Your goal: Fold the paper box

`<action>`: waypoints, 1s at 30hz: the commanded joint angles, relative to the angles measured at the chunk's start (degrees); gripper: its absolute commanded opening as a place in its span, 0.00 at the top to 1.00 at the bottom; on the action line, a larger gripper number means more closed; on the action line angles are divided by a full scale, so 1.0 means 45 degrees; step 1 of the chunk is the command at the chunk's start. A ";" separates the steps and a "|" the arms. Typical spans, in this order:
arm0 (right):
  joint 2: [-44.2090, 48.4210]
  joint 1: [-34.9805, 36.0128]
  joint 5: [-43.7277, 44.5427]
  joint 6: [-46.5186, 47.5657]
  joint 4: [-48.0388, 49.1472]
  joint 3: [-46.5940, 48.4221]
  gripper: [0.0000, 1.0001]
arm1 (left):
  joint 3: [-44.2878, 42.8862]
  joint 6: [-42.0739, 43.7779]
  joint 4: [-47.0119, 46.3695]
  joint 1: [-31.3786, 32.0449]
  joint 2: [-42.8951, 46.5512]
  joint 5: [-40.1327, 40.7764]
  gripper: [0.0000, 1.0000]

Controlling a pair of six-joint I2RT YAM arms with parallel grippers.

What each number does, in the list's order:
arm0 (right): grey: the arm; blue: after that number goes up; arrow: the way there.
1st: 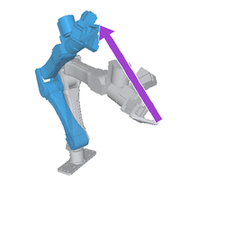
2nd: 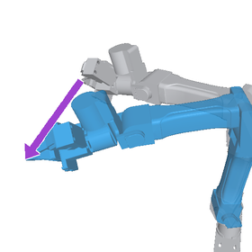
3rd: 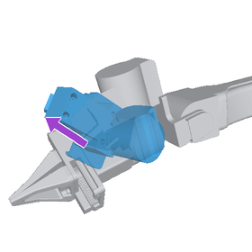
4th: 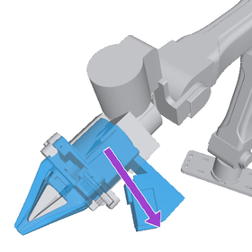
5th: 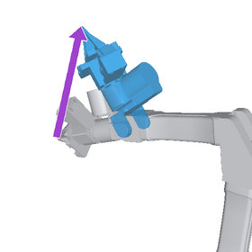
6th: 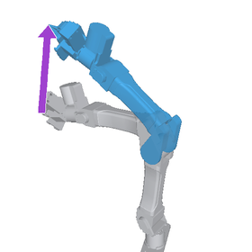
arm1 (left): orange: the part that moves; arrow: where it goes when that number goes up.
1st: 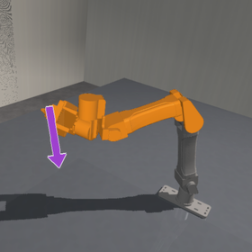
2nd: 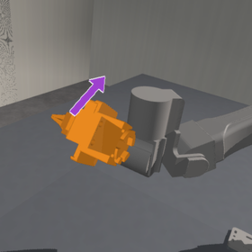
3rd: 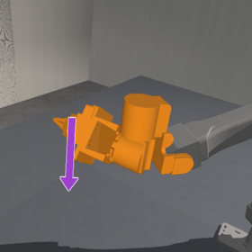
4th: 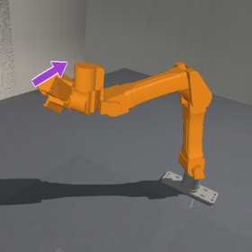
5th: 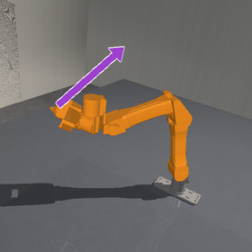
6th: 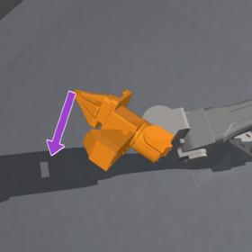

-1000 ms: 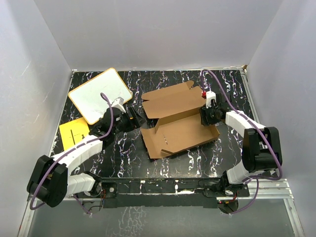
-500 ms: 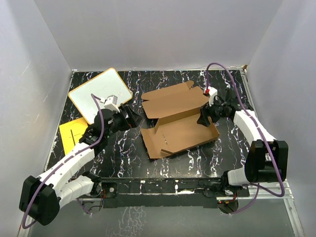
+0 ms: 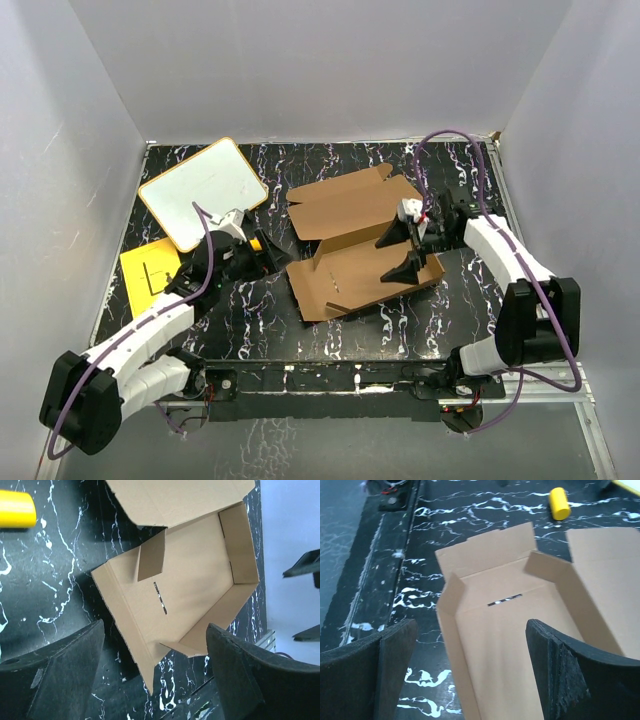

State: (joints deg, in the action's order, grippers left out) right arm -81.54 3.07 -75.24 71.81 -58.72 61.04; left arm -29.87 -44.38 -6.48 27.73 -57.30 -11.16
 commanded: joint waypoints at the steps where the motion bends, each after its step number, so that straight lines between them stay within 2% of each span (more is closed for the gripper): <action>1: -0.0317 0.0144 -0.1689 0.4720 -0.1708 -0.0770 0.01 | 0.0276 -0.0604 0.0375 0.0030 0.0409 0.0104 0.23; 8: -0.0533 0.0157 -0.0501 0.5421 -0.1488 -0.1190 0.04 | -0.0515 -0.0635 0.1352 0.0037 -0.0865 0.0010 0.44; 12: -0.0533 0.0151 0.0037 0.5445 -0.1341 -0.1215 0.07 | -0.1242 -0.0082 0.1983 0.0102 -0.1299 0.0659 0.50; 19: -0.0558 0.0252 0.0663 0.5266 -0.0997 -0.1272 0.11 | -0.2562 0.1463 0.1529 0.0220 -0.2549 0.0854 0.83; 22: -0.0591 0.0492 0.0984 0.5111 -0.0804 -0.1325 0.12 | -0.3050 0.1831 0.1444 0.0337 -0.3379 0.0849 0.92; 25: -0.0581 0.0737 0.1314 0.4874 -0.0511 -0.1423 0.14 | -0.3087 0.1999 0.0816 0.0739 -0.3884 0.0891 0.96; 30: -0.0608 0.1037 0.1571 0.5047 -0.0499 -0.1491 0.15 | -0.3201 0.2280 -0.0203 0.1501 -0.4897 0.1105 0.97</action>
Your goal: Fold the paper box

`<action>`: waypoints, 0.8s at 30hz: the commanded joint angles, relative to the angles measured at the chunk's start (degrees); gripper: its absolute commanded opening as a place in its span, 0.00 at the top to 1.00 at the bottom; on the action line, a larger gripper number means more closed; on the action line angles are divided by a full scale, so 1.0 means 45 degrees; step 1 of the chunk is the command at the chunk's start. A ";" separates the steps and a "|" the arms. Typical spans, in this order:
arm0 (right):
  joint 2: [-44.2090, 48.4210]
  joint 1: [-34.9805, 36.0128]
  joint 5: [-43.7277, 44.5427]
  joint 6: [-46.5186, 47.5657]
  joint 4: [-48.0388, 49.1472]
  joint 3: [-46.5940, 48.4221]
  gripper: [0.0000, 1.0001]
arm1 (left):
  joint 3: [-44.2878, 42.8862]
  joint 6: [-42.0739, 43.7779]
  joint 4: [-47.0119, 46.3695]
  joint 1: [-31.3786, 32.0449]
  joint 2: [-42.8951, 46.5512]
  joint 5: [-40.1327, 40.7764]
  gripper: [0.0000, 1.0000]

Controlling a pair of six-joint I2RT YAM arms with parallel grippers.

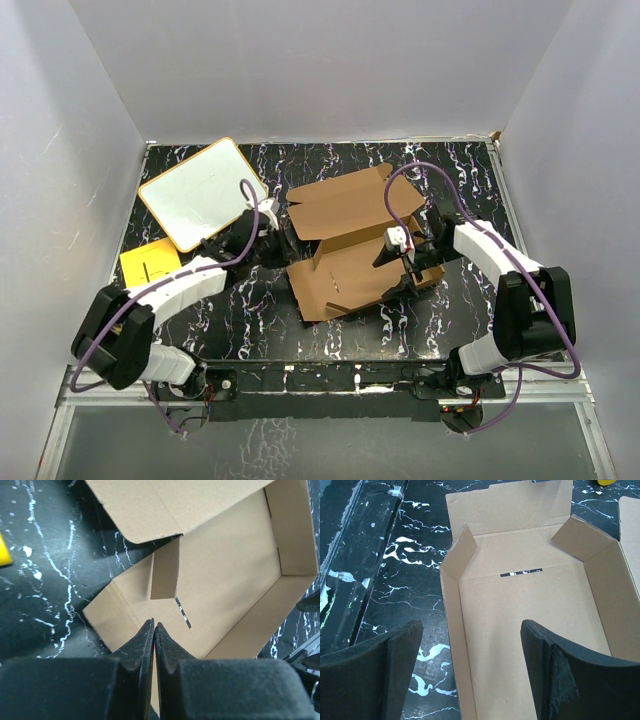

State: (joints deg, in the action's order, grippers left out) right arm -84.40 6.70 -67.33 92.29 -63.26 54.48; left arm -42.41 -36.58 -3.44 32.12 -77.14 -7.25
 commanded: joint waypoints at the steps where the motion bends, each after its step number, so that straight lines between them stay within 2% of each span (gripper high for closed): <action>1: 0.0026 0.0311 -0.0166 0.0698 0.0402 -0.0063 0.15 | -0.0508 0.0628 -0.0993 0.0646 -0.0761 0.0301 0.97; 6: 0.0121 0.1148 0.0656 0.1481 0.0337 -0.0512 0.15 | -0.1112 0.1260 -0.1305 0.1029 -0.2294 0.0929 0.97; 13: 0.0058 0.2306 0.2019 0.0307 0.2028 -0.1068 0.19 | -0.1723 0.1680 -0.1668 0.1114 -0.3198 0.1050 0.96; 19: -0.0011 0.2969 0.2754 -0.0905 0.3123 -0.1187 0.38 | -0.1667 0.1793 -0.2218 0.1248 -0.3440 0.0731 0.96; 24: -0.0066 0.3570 0.3289 -0.1400 0.3603 -0.1258 0.50 | -0.1773 0.1800 -0.2489 0.1372 -0.3802 0.0595 0.96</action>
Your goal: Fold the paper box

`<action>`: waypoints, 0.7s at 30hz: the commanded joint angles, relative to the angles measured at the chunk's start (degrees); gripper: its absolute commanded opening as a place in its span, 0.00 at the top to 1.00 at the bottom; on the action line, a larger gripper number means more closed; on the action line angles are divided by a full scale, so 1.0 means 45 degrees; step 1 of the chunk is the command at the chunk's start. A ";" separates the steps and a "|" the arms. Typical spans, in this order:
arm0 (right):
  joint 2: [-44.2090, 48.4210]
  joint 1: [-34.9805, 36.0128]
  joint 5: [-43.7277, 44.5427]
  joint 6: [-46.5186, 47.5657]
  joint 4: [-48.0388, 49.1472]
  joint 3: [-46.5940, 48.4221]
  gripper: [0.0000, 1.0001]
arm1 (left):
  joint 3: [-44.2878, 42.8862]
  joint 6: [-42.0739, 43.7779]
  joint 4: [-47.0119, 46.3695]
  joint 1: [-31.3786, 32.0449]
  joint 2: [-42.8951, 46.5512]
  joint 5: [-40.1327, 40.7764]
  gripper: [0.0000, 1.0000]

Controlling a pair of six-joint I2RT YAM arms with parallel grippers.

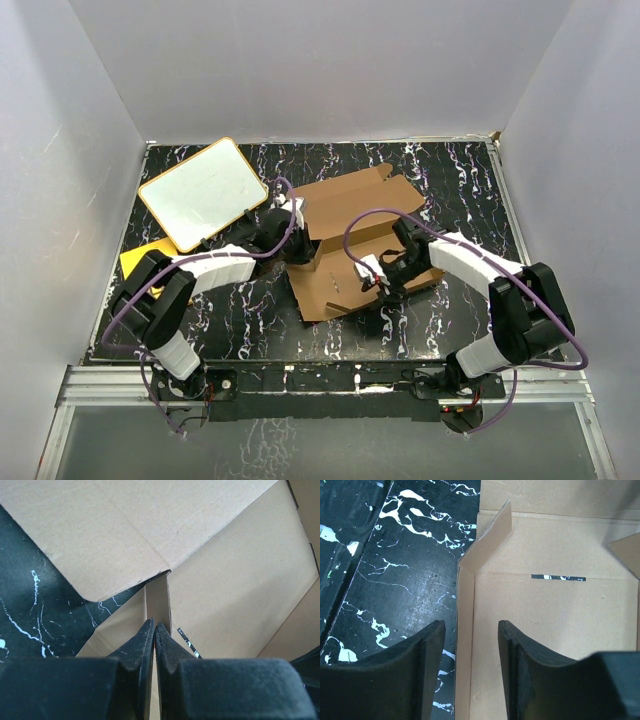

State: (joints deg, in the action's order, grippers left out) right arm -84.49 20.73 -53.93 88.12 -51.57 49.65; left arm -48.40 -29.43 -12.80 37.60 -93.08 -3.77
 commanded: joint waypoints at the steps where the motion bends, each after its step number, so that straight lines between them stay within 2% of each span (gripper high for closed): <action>1: -0.0067 0.0584 0.0409 -0.0567 0.1079 -0.0192 0.53 | -0.0478 0.0212 -0.0441 0.0158 -0.0357 -0.0205 0.96; 5: -0.0148 0.1098 0.0735 -0.0900 0.1331 -0.0213 0.65 | -0.0677 0.0180 -0.0582 0.0254 -0.0665 -0.0308 0.96; 10: -0.0190 0.1634 0.0685 -0.1315 0.1577 -0.0149 0.75 | -0.0945 0.0164 -0.0762 0.0349 -0.1013 -0.0426 0.96; 17: -0.0256 0.2468 0.0383 -0.3349 0.2750 0.0015 0.86 | -0.1191 0.0173 -0.0938 0.0422 -0.1437 -0.0472 0.96; 21: -0.0434 0.2995 0.0506 -0.4831 0.3679 0.0219 0.88 | -0.1197 0.0173 -0.1007 0.0431 -0.1554 -0.0437 0.96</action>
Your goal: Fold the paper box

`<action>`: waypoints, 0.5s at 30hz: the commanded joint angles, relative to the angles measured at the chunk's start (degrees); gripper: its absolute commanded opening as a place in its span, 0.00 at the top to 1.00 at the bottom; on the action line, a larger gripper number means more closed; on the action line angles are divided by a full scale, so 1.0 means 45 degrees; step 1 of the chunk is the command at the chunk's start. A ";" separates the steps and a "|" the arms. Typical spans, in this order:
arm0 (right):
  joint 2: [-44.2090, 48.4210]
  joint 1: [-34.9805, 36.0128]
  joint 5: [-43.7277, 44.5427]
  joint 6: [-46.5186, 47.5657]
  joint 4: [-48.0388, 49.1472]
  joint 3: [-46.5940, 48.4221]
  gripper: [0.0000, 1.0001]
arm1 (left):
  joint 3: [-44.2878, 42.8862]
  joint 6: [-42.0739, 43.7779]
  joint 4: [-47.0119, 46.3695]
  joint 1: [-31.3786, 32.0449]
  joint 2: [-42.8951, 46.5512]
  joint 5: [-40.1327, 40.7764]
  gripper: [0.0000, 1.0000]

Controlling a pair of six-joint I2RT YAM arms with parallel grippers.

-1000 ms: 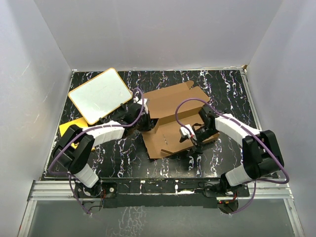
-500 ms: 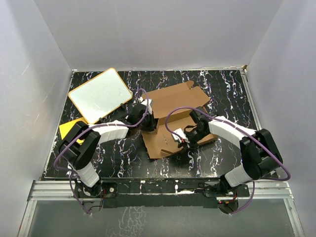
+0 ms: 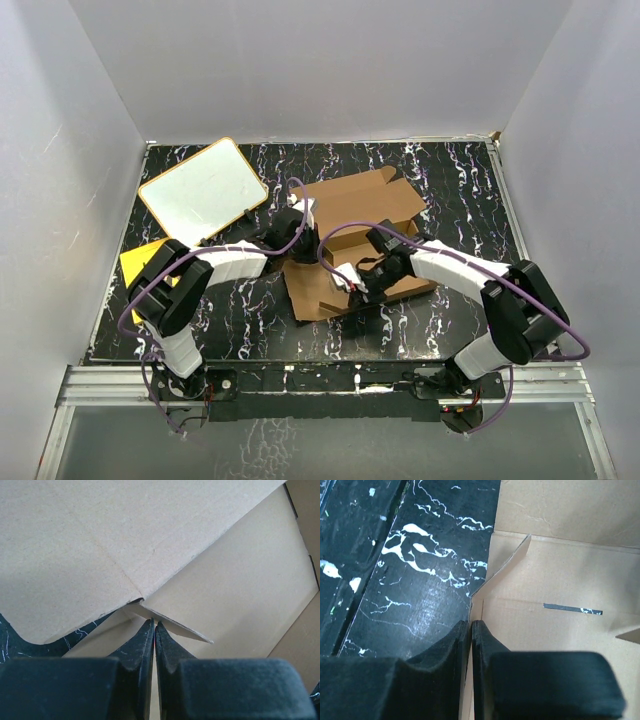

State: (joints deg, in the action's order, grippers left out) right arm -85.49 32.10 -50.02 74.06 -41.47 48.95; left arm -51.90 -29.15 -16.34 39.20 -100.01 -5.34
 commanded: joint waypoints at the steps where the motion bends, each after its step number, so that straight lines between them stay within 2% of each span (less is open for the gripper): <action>1: -0.0258 0.0541 -0.0346 -0.2124 0.1667 0.0422 0.88 | -0.0420 0.0110 -0.0200 0.0068 0.0005 -0.0041 0.96; 5: -0.0421 0.0662 -0.0392 -0.3265 0.2129 0.0642 0.87 | -0.0288 0.0210 -0.0016 0.0078 0.0286 0.0281 0.95; 15: -0.0546 0.0675 -0.0563 -0.3056 0.1837 0.0701 0.83 | 0.0639 0.0362 0.1954 0.0078 0.2924 0.1771 0.87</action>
State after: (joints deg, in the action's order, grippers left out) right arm -87.81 34.81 -50.06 60.90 -35.31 50.11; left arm -50.68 -28.08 -12.38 39.20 -94.59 -1.37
